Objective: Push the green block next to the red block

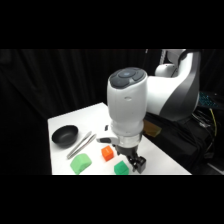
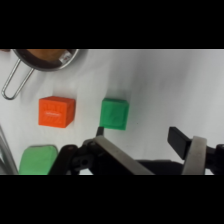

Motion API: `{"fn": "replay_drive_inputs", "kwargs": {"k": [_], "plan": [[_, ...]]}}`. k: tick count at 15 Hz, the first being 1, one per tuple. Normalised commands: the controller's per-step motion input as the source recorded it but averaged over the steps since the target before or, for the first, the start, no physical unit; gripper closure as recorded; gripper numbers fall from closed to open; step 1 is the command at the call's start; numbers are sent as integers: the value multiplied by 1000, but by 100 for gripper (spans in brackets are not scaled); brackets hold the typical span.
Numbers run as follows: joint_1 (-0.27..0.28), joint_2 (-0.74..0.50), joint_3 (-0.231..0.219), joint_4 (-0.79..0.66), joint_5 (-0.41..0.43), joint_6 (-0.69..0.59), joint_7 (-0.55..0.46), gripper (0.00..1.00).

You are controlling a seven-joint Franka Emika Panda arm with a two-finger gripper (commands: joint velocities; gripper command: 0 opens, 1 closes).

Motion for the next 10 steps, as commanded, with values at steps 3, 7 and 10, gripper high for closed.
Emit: {"fn": "replay_drive_inputs", "kwargs": {"k": [3,7,10], "plan": [[121,330,11,404,-41,2,112,0],[92,299,16,319,11,48,95,0],[73,258,13,245,31,95,79,0]]}}
